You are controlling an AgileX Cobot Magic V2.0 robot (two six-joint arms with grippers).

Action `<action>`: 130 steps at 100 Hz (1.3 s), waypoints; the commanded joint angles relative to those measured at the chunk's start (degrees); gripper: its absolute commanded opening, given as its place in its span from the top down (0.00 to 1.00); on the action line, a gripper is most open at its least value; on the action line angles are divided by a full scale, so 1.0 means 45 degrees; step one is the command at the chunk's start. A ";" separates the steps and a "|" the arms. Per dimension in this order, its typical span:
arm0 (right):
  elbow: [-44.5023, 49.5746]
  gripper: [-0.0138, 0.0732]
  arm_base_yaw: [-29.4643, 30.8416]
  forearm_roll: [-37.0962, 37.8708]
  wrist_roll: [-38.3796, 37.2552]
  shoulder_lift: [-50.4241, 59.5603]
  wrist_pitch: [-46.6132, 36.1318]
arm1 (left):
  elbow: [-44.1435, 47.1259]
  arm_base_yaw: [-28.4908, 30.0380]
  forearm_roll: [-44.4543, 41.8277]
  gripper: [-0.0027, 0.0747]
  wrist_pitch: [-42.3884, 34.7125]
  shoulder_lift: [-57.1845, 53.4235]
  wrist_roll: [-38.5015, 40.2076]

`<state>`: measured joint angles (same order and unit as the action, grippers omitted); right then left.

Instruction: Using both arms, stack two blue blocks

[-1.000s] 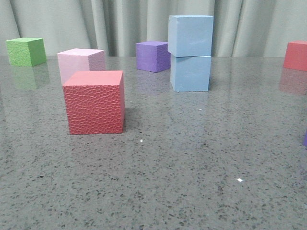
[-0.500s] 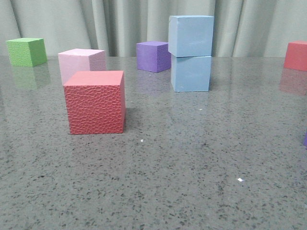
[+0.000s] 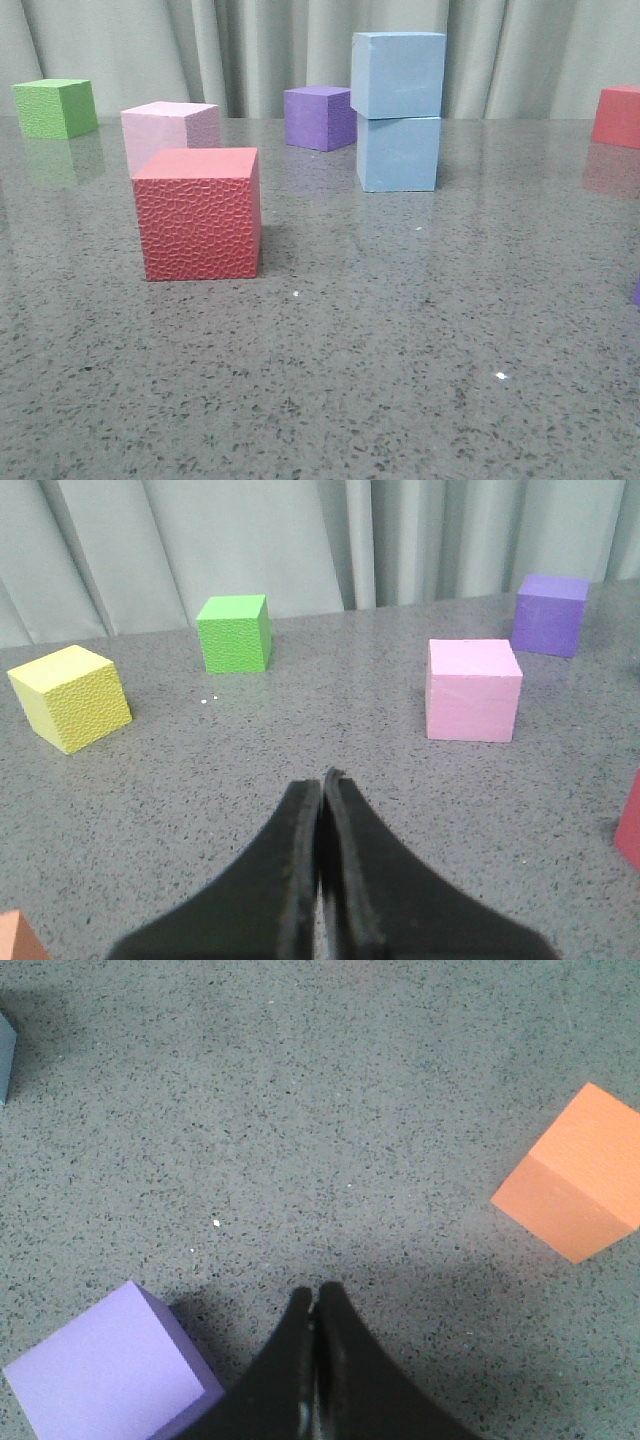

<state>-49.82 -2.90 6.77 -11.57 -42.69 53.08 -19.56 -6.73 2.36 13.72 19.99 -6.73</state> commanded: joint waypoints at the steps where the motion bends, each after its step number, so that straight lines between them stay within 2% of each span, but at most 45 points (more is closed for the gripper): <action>1: -0.0318 0.98 0.0047 0.0239 0.0079 0.0080 -0.0694 | 0.0646 0.0026 0.0058 0.99 -0.2004 -0.0606 0.0123; 29: -0.0318 0.98 0.0047 0.0239 0.0079 0.0080 -0.0694 | 0.3588 0.0026 0.0058 0.99 -0.3573 -0.2804 0.0123; 52: -0.0318 0.98 0.0047 0.0239 0.0079 0.0080 -0.0694 | 0.4883 0.0026 -0.0337 0.99 -0.3944 -0.3840 0.0123; 130: -0.0318 0.98 0.0047 0.0239 0.0079 0.0080 -0.0694 | 0.4886 0.0574 -0.0830 0.99 -0.4146 -0.4903 0.0245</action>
<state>-49.82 -2.90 6.77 -11.57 -42.69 53.08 0.08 -4.38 -1.30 0.48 -0.15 -6.46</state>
